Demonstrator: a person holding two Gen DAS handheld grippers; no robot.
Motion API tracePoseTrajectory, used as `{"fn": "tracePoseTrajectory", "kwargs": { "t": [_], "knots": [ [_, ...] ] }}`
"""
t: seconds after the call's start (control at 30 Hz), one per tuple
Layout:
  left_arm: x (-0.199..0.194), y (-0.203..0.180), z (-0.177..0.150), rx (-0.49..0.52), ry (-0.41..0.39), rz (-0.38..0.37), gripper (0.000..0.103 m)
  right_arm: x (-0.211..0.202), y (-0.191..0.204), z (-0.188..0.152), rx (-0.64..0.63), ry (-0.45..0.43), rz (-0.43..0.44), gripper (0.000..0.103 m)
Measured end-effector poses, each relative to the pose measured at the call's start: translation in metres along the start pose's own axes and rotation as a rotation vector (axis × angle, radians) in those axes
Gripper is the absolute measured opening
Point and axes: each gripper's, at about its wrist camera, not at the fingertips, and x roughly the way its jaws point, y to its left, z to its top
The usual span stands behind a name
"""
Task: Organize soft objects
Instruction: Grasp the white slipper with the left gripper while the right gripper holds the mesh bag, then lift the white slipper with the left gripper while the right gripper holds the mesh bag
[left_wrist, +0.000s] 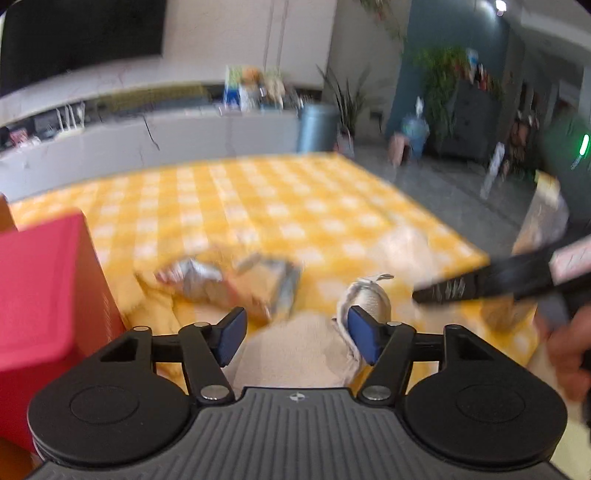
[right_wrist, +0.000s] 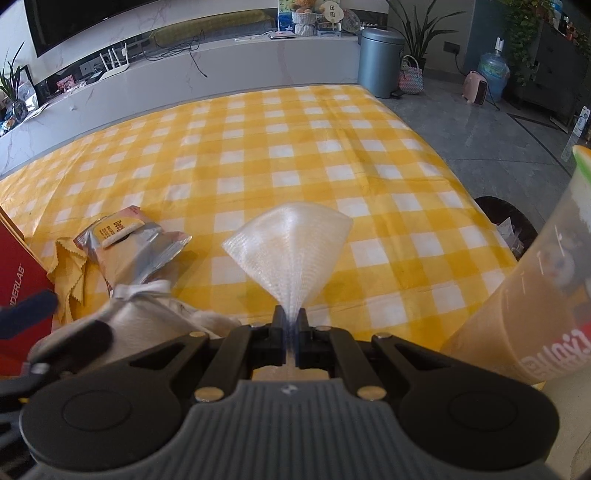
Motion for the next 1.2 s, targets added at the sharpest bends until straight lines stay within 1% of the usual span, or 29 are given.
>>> {"fn": "tracePoseTrajectory", "kwargs": {
  "t": [0.1,0.13,0.2,0.23,0.27,0.37,0.4,0.43,0.5,0.57,0.63,0.73,0.8,0.87,0.9,0.97,1.0,1.03,1.07,1.1,1.13,1.2],
  "knots": [
    [0.004,-0.004,-0.010,0.039,0.037,-0.053,0.074,0.000,0.000,-0.001,0.000,0.001,0.001,0.001],
    [0.006,-0.007,-0.012,0.063,0.046,-0.049,0.075,0.000,0.000,-0.001,0.000,0.003,0.000,0.001],
    [0.012,-0.011,-0.018,0.100,0.061,-0.005,0.075,0.001,0.000,-0.002,-0.002,0.006,-0.002,0.001],
    [0.014,-0.013,-0.021,0.102,0.062,0.017,0.077,0.001,0.000,-0.002,-0.005,0.009,-0.001,0.001],
    [0.016,-0.013,-0.024,0.097,0.068,0.023,0.079,0.002,0.001,-0.002,-0.007,0.010,0.001,0.001],
    [0.025,-0.006,-0.027,0.036,0.135,-0.008,0.083,0.003,0.002,-0.001,-0.014,0.012,0.000,0.001],
    [0.026,-0.002,-0.027,0.010,0.136,-0.023,0.086,0.003,0.002,-0.001,-0.016,0.012,0.000,0.001],
    [0.025,0.001,-0.028,-0.001,0.126,-0.038,0.092,0.003,0.003,-0.001,-0.020,0.013,0.001,0.001],
    [0.027,0.002,-0.028,0.005,0.133,-0.064,0.098,0.003,0.004,-0.001,-0.026,0.014,0.001,0.001],
    [0.028,0.001,-0.029,0.013,0.131,-0.062,0.099,0.002,0.005,-0.001,-0.028,0.013,0.002,0.001],
    [0.029,-0.003,-0.031,0.029,0.125,-0.056,0.102,0.001,0.005,-0.001,-0.029,0.013,0.003,0.001],
    [0.029,-0.009,-0.034,0.068,0.124,-0.041,0.103,0.001,0.005,-0.001,-0.032,0.016,0.001,0.001],
    [0.030,-0.010,-0.034,0.077,0.122,-0.040,0.103,0.001,0.005,-0.001,-0.035,0.019,-0.002,0.001],
    [0.030,-0.012,-0.035,0.092,0.119,-0.036,0.096,0.002,0.005,-0.001,-0.037,0.022,-0.008,0.001],
    [0.029,-0.014,-0.035,0.107,0.116,-0.032,0.088,0.002,0.005,-0.001,-0.039,0.023,-0.011,0.001],
    [0.026,-0.014,-0.034,0.118,0.110,-0.046,0.061,0.003,0.006,-0.001,-0.041,0.026,-0.012,0.001],
    [0.023,-0.014,-0.033,0.114,0.107,-0.044,0.031,0.003,0.006,-0.001,-0.043,0.028,-0.011,0.001],
    [0.023,-0.013,-0.032,0.100,0.117,-0.048,0.019,0.004,0.007,-0.002,-0.045,0.031,-0.012,0.001],
    [0.024,-0.013,-0.031,0.097,0.123,-0.044,0.017,0.005,0.007,-0.002,-0.047,0.034,-0.013,0.001],
    [0.024,-0.014,-0.031,0.110,0.120,-0.035,0.011,0.005,0.008,-0.002,-0.050,0.037,-0.013,0.001],
    [0.024,-0.015,-0.032,0.120,0.112,-0.028,0.009,0.006,0.008,-0.003,-0.052,0.038,-0.013,0.001],
    [0.023,-0.017,-0.033,0.119,0.097,-0.019,0.006,0.006,0.007,-0.003,-0.052,0.039,-0.012,0.001]
  ]
}}
